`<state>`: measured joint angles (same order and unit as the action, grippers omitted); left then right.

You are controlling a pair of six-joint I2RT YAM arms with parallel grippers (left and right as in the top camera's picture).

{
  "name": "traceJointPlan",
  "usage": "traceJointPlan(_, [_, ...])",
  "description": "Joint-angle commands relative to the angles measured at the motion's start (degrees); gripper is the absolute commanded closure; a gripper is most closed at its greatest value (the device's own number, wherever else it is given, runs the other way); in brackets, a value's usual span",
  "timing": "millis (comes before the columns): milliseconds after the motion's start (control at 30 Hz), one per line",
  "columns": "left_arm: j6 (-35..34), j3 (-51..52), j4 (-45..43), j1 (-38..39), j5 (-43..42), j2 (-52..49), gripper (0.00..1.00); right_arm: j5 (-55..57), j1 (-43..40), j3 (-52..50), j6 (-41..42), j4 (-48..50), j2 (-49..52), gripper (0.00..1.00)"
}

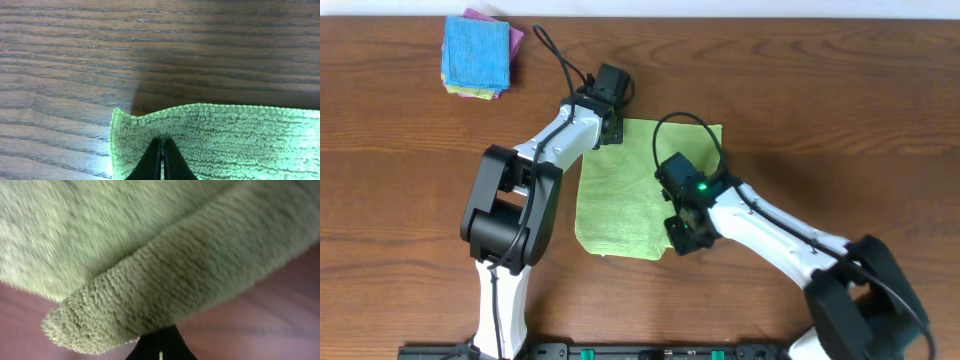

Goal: Fold the cloth

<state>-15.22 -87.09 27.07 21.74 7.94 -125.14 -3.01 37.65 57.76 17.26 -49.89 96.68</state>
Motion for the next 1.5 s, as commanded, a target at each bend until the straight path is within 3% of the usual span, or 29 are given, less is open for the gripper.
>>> traceJointPlan(0, [-0.7,2.6,2.7,-0.9,-0.5,-3.0,0.94,1.8,0.4,0.7,2.0,-1.8,-3.8,0.98])
traceJointPlan(467, [-0.7,1.7,3.6,-3.7,-0.5,0.7,0.93,2.8,0.6,-3.7,2.5,-5.2,-4.2,0.98])
traceJointPlan(500, [-0.7,1.7,3.6,-3.9,-0.5,1.7,0.89,2.8,0.6,-3.7,2.5,-5.3,-4.2,0.99])
traceJointPlan(600, [-0.6,1.7,3.8,-4.5,-0.5,4.3,0.63,2.8,0.6,-3.7,2.5,-5.1,-4.2,0.98])
traceJointPlan(800, [-0.6,1.7,5.4,-5.4,-0.5,11.3,0.55,3.0,0.6,-3.7,2.5,-5.0,-4.2,0.98])
traceJointPlan(867, [-0.7,1.7,7.4,-5.9,-1.4,13.9,0.46,3.1,0.6,-3.7,2.5,-5.0,-4.2,0.99])
traceJointPlan(900, [-0.6,1.7,8.8,-6.4,-2.9,15.2,0.38,3.2,0.6,-3.7,2.5,-5.0,-4.2,0.98])
traceJointPlan(967, [-0.6,1.7,13.6,-8.6,-9.7,18.1,0.08,3.9,0.2,-3.7,2.5,-4.9,-4.2,0.98])
traceJointPlan(1000, [-0.6,1.7,15.2,-9.7,-12.5,18.8,0.02,3.9,-0.2,-3.7,2.6,-4.7,-4.2,0.99])
traceJointPlan(1067, [0.0,1.7,20.4,-13.5,-21.5,21.1,0.05,3.9,-1.9,-3.7,2.9,-3.7,-4.2,0.98])
traceJointPlan(1167, [2.2,1.7,24.6,-15.0,-22.4,23.6,0.05,3.8,-4.0,-3.7,2.9,-3.0,-4.3,0.99])
traceJointPlan(1200, [3.2,1.7,25.7,-15.0,-22.4,24.6,0.05,3.8,-4.5,-3.7,2.8,-3.1,-4.3,0.92])
traceJointPlan(1233, [3.8,1.7,26.6,-15.0,-22.4,25.6,0.05,3.8,-4.9,-3.7,2.8,-3.3,-4.3,0.62])
traceJointPlan(1300, [4.7,1.8,28.2,-15.0,-22.5,27.5,0.05,3.6,-5.1,-3.7,2.8,-3.8,-4.3,0.23])
traceJointPlan(1333, [5.0,1.8,28.9,-15.0,-22.5,28.5,0.05,3.7,-5.1,-3.7,2.8,-4.3,-4.3,0.16])
traceJointPlan(1467, [6.6,1.9,32.7,-15.8,-22.4,31.2,0.05,3.7,-5.2,-3.6,2.9,-5.5,-5.4,0.12])
